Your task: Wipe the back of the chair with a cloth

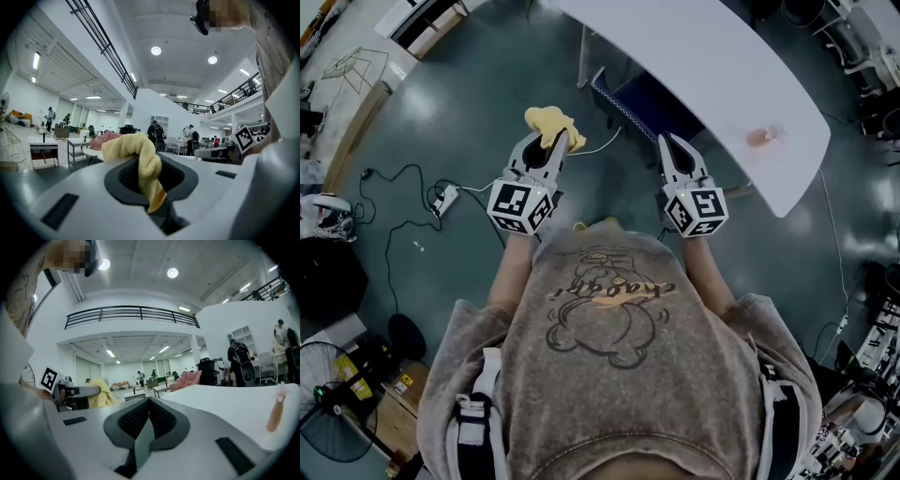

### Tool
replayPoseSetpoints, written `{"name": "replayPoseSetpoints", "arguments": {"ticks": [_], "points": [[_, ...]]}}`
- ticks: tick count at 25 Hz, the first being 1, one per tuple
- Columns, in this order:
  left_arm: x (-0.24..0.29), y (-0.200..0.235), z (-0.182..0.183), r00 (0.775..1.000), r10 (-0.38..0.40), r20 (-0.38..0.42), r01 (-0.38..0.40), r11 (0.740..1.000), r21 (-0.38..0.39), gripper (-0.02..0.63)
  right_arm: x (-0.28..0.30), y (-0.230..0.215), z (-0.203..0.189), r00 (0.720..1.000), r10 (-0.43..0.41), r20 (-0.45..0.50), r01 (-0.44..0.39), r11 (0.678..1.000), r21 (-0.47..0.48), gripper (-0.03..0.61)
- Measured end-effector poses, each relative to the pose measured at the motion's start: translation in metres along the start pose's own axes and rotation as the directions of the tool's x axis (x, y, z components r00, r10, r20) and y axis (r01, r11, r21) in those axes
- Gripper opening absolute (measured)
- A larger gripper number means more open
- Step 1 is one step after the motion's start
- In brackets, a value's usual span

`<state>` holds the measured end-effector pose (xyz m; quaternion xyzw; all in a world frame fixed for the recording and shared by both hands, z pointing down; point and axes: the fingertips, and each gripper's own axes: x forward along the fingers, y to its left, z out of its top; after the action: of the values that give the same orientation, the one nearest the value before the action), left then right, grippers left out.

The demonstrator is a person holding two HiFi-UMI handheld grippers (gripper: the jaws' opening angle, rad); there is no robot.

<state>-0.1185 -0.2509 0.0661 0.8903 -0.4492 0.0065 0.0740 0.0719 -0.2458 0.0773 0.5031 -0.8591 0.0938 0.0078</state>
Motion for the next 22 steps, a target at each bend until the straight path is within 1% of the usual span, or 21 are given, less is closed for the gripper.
{"name": "replayPoseSetpoints", "arguments": {"ticks": [6, 17, 22], "points": [[-0.0021, -0.0048, 0.0017, 1.0, 0.003, -0.006, -0.003, 1.0, -0.015, 0.063, -0.0001, -0.0023, 0.0034, 1.0, -0.016, -0.008, 0.016, 1.0, -0.005, 0.025], [-0.0026, -0.0054, -0.0026, 1.0, 0.013, -0.008, -0.013, 0.999, -0.035, 0.063, 0.0044, 0.0027, 0.0011, 1.0, -0.005, 0.001, 0.005, 1.0, 0.006, 0.025], [-0.0066, -0.0022, 0.0018, 0.999, 0.035, 0.0, -0.035, 0.999, -0.039, 0.063, 0.0037, 0.0046, 0.0051, 1.0, -0.004, 0.002, 0.004, 1.0, 0.004, 0.025]]}}
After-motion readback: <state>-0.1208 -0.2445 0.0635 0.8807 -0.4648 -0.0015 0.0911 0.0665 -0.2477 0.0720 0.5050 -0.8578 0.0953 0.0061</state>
